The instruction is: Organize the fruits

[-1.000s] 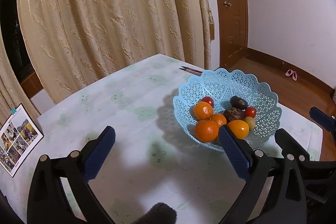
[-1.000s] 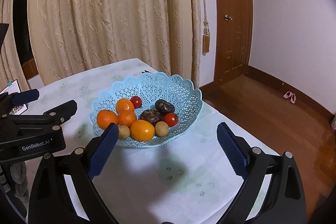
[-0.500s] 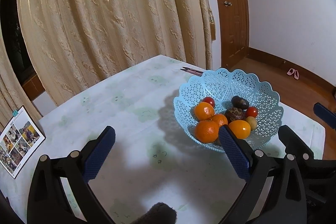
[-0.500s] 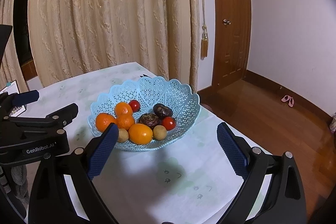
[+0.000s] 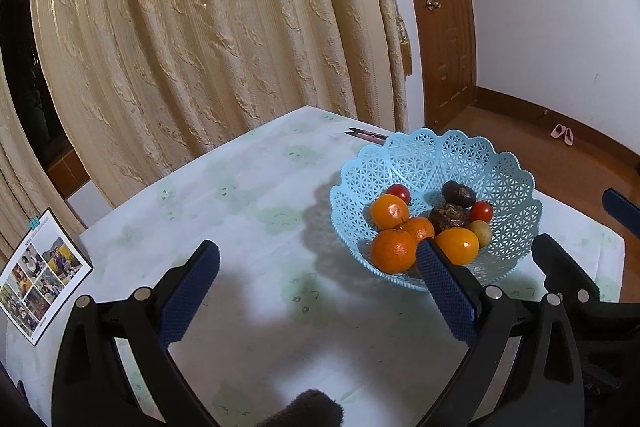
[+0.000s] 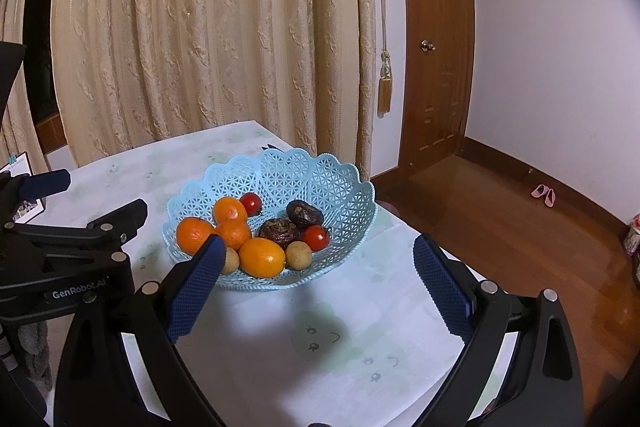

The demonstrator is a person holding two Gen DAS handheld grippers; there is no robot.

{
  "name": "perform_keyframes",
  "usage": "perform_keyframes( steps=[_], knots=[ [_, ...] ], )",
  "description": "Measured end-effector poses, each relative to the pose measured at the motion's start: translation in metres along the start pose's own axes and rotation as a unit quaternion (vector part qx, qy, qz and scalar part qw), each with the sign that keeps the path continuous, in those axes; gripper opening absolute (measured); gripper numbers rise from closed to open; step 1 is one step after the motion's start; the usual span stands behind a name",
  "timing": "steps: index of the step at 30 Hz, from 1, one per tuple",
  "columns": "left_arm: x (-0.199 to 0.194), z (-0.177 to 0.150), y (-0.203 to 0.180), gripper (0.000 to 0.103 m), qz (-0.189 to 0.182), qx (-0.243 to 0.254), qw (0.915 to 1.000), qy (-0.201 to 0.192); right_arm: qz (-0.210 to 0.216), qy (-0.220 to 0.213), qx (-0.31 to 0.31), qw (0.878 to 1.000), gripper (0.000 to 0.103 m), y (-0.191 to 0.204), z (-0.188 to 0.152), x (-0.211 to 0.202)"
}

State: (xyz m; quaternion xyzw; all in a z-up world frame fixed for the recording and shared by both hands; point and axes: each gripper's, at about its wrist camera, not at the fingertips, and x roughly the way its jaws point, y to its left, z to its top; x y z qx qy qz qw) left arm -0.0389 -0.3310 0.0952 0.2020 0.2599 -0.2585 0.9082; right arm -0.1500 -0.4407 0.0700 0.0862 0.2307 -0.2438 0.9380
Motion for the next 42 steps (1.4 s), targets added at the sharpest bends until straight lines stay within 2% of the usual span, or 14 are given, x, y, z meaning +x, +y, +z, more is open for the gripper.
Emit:
perform_keyframes(
  steps=[42],
  knots=[
    [-0.0005,0.0018,-0.0082,0.098,-0.004,0.016,0.9998,-0.004,-0.009,0.005,0.009,1.000,0.097,-0.0085,0.0035,-0.0003]
  ],
)
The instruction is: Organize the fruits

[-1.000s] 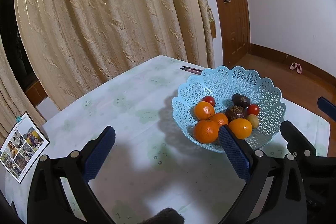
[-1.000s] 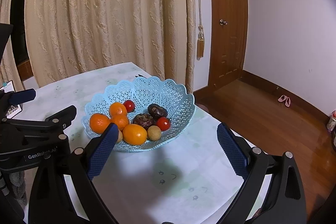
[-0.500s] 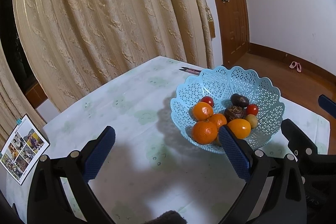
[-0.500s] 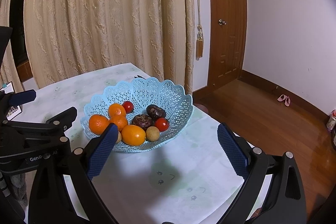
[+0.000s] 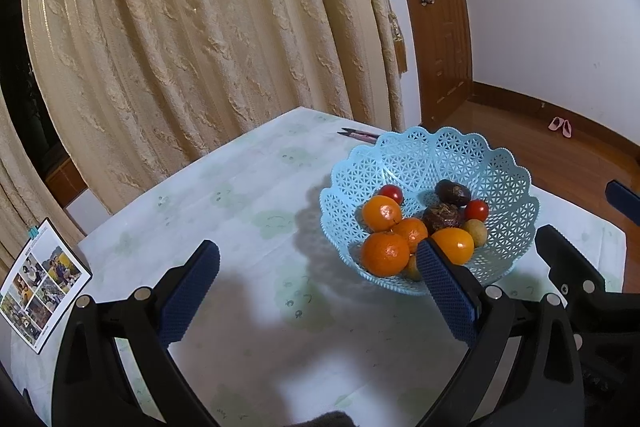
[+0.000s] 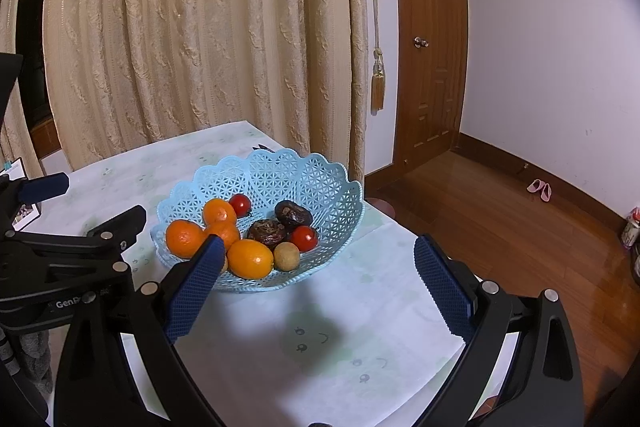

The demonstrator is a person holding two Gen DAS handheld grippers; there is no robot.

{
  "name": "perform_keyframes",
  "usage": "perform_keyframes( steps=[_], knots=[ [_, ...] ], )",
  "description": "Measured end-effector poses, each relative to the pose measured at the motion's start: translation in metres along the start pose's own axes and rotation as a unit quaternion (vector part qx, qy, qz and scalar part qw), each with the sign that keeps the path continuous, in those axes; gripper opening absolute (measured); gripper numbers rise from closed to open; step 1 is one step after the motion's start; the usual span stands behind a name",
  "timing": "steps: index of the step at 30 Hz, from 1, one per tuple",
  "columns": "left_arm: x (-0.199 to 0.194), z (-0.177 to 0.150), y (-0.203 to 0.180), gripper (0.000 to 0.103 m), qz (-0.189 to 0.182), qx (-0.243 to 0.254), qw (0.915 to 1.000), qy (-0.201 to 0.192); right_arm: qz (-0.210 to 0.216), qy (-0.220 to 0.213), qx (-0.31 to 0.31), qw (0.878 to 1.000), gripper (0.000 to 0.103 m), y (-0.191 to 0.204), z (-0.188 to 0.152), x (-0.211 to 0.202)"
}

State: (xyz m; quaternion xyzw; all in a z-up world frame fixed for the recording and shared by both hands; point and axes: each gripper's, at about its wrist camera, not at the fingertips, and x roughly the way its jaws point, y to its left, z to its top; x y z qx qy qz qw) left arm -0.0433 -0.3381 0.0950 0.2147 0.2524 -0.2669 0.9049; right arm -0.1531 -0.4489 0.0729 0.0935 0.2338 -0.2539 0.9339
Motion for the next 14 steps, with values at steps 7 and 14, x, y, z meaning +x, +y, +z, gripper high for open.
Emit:
perform_keyframes(
  steps=[7,14],
  knots=[
    [-0.0017,-0.0001,0.0001,0.098,0.003,0.004,1.0000,-0.004,-0.001,0.000,0.001,1.000,0.097,-0.0014,0.0010,-0.0010],
    [-0.0007,-0.0015,0.0049,0.098,0.006,0.000,1.0000,0.007,0.000,0.000,0.000,1.000,0.097,-0.0010,-0.0002,-0.0002]
  ],
)
